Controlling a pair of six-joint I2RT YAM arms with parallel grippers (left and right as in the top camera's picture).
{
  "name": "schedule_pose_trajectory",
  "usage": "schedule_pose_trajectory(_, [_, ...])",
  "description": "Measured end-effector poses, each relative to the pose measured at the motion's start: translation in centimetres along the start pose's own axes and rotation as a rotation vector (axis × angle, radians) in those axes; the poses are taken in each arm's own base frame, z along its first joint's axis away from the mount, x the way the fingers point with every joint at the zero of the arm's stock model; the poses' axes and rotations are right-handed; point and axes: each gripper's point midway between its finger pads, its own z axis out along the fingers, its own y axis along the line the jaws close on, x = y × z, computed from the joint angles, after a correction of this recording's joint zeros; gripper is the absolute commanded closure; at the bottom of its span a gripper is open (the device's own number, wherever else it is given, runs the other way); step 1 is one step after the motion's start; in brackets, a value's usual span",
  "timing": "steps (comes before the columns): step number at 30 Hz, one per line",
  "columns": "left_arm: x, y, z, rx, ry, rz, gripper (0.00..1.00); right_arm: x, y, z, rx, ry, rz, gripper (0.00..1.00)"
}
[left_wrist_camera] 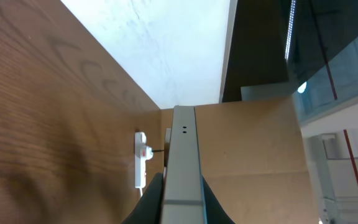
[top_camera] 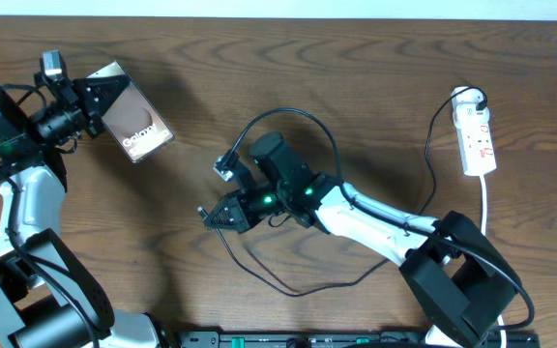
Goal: Plug charger to phone and switch on socket
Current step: 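Lift the plug with the right gripper toward the phone's bottom port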
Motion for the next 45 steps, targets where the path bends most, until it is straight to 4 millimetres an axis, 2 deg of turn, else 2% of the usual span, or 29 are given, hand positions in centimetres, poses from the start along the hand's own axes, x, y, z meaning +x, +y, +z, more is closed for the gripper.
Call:
schedule_pose_trajectory(4, [0.3, -0.1, 0.0, 0.006, 0.015, 0.017, 0.93, -0.1, 0.3, -0.6, -0.039, 0.008, -0.055, 0.99])
schedule_pose_trajectory(6, [0.4, -0.1, 0.0, 0.009, 0.021, 0.023, 0.93, -0.7, -0.1, -1.5, -0.048, -0.010, -0.079, 0.99])
schedule_pose_trajectory(12, [0.5, -0.2, 0.0, 0.012, 0.029, 0.034, 0.93, -4.7, -0.9, -5.4, -0.107, -0.139, -0.176, 0.99])
schedule_pose_trajectory(16, [0.6, -0.3, 0.0, 0.015, 0.036, 0.041, 0.93, -6.4, -2.5, -7.1, -0.137, -0.195, -0.177, 0.99])
schedule_pose_trajectory(19, [0.7, -0.3, 0.1, 0.016, 0.039, 0.045, 0.93, -7.1, -3.5, -7.4, -0.181, -0.214, -0.166, 0.99])
schedule_pose_trajectory(22, [1.0, -0.3, 0.5, 0.019, 0.052, 0.052, 0.93, -6.9, -3.9, -6.8, -0.244, -0.197, -0.143, 0.99])
schedule_pose_trajectory(26, [1.7, -0.5, 1.5, 0.025, 0.081, 0.078, 0.92, -6.1, -2.5, -5.8, -0.340, -0.152, -0.192, 0.99])
schedule_pose_trajectory(29, [2.3, -0.6, 2.2, 0.031, 0.103, 0.104, 0.92, -5.0, 0.0, -4.7, -0.411, -0.106, -0.274, 0.99])
schedule_pose_trajectory(34, [2.4, -0.6, 2.7, 0.030, 0.106, 0.125, 0.92, -4.8, 2.8, -4.4, -0.469, -0.108, -0.377, 0.99])
schedule_pose_trajectory(38, [1.8, -0.5, 3.0, 0.013, 0.069, 0.144, 0.92, -5.6, 3.8, -5.0, -0.479, -0.148, -0.388, 0.99])
schedule_pose_trajectory(45, [1.5, -0.5, 4.0, -0.002, 0.038, 0.165, 0.93, -6.6, 3.7, -5.2, -0.470, -0.172, -0.271, 0.99])
